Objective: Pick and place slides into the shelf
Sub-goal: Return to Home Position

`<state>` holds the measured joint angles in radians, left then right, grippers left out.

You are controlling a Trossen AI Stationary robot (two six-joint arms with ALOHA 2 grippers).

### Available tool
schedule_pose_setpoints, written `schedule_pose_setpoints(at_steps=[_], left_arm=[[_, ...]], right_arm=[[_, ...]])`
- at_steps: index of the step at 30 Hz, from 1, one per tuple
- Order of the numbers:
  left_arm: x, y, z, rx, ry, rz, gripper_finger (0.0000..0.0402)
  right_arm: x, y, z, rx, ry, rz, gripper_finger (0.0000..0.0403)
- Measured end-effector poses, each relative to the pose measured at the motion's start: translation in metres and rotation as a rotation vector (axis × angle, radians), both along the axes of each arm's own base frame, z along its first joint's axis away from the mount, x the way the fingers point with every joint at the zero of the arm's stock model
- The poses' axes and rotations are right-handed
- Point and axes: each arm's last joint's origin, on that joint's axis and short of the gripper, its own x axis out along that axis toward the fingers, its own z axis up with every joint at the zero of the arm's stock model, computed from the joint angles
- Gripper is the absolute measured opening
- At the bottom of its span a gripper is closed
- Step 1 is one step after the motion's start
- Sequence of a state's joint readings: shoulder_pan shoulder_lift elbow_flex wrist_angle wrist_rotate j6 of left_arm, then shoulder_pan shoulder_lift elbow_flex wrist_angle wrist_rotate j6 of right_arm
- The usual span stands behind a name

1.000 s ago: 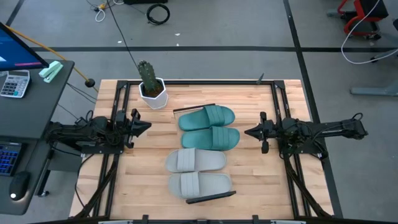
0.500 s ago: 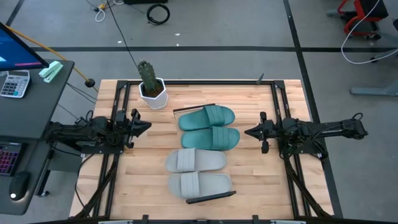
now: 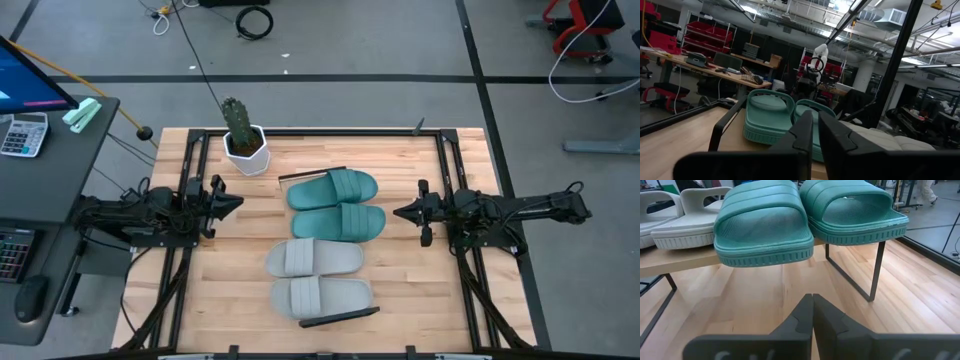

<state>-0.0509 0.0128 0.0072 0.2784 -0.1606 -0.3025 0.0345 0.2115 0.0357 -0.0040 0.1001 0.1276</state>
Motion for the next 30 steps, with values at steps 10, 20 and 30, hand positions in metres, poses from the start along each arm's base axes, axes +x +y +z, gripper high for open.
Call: schedule_pose_setpoints(at_steps=[10,20,30], left_arm=[[0.0000,0.0000,0.0000,0.000,0.000,0.000,0.0034],[0.0000,0.0000,0.0000,0.000,0.000,0.000,0.0028],[0.0000,0.0000,0.0000,0.000,0.000,0.000,0.0040]], right_arm=[[0.0000,0.0000,0.0001,0.000,0.000,0.000,0.0016],[0.0000,0.0000,0.0001,0.000,0.000,0.000,0.0016],[0.0000,0.0000,0.0001,0.000,0.000,0.000,0.0014]])
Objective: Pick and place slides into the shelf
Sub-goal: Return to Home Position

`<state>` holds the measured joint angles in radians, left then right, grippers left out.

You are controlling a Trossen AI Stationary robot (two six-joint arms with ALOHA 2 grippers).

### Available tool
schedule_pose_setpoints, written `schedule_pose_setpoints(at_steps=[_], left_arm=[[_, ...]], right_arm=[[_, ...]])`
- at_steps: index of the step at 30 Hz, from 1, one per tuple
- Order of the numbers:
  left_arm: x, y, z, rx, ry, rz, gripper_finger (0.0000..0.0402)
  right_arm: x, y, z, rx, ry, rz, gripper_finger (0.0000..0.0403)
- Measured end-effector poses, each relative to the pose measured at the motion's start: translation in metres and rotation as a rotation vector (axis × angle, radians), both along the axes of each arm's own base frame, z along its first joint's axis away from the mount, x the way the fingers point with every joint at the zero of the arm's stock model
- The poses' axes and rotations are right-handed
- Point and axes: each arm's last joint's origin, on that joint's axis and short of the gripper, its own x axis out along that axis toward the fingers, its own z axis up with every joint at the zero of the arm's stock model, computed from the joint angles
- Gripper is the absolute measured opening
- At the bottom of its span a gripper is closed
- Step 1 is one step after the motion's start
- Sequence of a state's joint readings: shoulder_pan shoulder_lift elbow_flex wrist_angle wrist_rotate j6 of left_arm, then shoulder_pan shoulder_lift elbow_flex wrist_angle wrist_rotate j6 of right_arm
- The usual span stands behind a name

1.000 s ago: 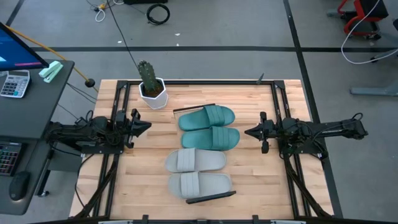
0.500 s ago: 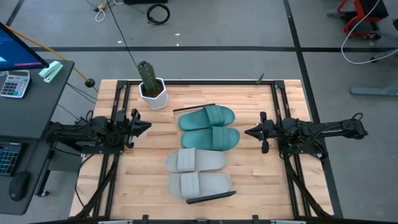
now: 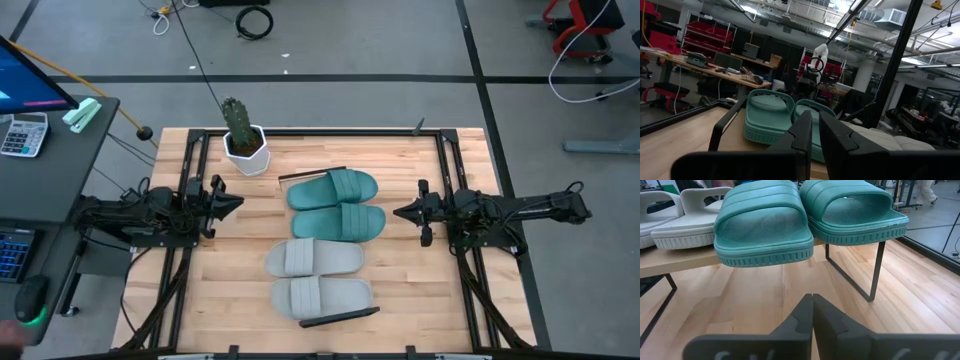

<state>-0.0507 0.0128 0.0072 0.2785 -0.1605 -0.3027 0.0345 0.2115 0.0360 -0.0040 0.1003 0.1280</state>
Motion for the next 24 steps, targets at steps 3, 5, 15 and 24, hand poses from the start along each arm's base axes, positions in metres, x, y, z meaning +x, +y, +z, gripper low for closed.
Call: schedule_pose_setpoints(at_steps=[3,5,15,24], left_arm=[[0.0000,0.0000,0.0000,0.000,0.000,0.000,0.0037],[0.0000,0.0000,0.0000,0.000,0.000,0.000,0.0034],[0.0000,0.0000,0.0000,0.000,0.000,0.000,0.0034],[0.0000,0.0000,0.0000,0.000,0.000,0.000,0.0036]], right_arm=[[0.0000,0.0000,0.0000,0.000,0.000,0.000,0.0014],[0.0000,0.0000,0.0000,0.000,0.000,0.000,0.0014],[0.0000,0.0000,0.0000,0.000,0.000,0.000,0.0015],[0.0000,0.0000,0.0000,0.000,0.000,0.000,0.0015]])
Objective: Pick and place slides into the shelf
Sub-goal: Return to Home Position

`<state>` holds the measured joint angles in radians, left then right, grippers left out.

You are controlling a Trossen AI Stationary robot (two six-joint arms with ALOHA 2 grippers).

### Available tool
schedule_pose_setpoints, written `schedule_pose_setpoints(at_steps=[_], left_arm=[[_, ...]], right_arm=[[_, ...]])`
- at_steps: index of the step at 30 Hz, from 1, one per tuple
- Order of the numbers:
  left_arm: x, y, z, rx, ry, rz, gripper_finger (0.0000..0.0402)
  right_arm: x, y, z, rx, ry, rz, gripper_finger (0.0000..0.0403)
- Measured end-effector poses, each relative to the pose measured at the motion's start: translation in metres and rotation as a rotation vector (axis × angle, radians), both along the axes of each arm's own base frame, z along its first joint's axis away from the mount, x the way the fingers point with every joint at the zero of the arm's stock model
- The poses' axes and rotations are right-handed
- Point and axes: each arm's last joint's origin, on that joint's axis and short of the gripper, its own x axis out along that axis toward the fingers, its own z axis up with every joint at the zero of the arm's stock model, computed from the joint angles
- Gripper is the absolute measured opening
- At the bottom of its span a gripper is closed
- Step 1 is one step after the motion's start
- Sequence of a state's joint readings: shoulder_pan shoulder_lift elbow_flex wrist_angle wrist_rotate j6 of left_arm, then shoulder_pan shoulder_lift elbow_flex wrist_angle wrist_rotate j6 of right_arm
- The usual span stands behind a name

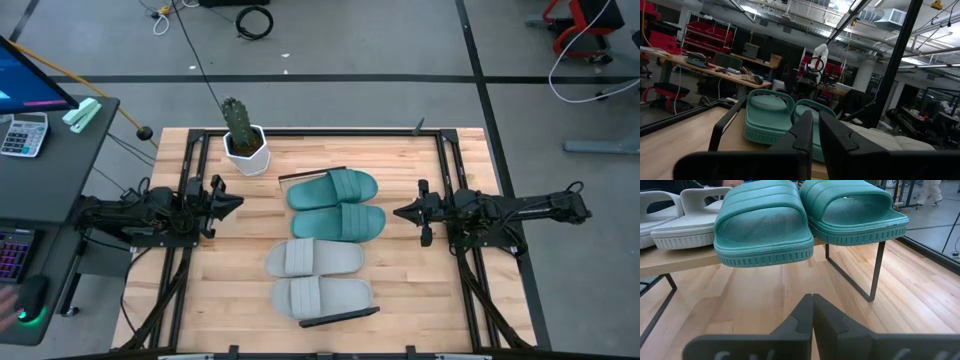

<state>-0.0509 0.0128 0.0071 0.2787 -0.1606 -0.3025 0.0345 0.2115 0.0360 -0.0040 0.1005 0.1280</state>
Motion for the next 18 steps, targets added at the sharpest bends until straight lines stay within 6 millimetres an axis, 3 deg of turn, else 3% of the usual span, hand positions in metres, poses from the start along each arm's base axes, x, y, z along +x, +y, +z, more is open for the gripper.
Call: schedule_pose_setpoints(at_steps=[18], left_arm=[[0.0000,0.0000,0.0000,0.000,0.000,0.000,0.0040]], right_arm=[[0.0000,0.0000,0.0000,0.000,0.000,0.000,0.0014]])
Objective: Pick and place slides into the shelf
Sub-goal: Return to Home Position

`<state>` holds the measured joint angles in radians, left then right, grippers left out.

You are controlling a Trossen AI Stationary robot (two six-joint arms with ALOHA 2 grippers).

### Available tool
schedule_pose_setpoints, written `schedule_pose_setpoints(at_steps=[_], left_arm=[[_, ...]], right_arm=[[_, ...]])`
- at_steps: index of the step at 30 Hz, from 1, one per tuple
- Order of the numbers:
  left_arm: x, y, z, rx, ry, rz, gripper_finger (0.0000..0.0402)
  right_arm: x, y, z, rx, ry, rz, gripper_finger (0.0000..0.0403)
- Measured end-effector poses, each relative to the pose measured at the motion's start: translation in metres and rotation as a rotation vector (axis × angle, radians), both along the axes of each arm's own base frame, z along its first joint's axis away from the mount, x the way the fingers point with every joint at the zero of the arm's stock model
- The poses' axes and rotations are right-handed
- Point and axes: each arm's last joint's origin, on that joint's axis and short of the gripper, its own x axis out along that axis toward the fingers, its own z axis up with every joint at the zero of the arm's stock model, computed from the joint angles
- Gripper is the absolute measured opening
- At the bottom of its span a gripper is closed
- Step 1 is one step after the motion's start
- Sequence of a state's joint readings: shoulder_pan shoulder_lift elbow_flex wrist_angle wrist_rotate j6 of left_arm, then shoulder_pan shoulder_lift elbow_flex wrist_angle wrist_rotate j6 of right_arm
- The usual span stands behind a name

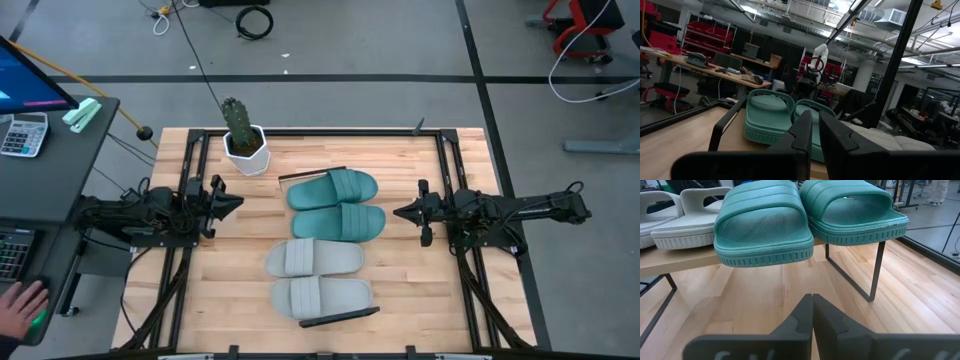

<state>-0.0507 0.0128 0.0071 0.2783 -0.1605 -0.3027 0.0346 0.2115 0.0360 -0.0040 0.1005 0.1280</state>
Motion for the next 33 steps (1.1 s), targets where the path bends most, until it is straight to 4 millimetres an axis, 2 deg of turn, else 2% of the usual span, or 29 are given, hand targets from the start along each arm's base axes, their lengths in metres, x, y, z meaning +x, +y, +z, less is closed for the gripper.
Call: schedule_pose_setpoints(at_steps=[16,33], left_arm=[[0.0000,0.0000,0.0000,0.000,0.000,0.000,0.0025],[0.0000,0.0000,0.0000,0.000,0.000,0.000,0.0038]], right_arm=[[0.0000,0.0000,0.0000,0.000,0.000,0.000,0.0016],[0.0000,0.0000,0.0000,0.000,0.000,0.000,0.0014]])
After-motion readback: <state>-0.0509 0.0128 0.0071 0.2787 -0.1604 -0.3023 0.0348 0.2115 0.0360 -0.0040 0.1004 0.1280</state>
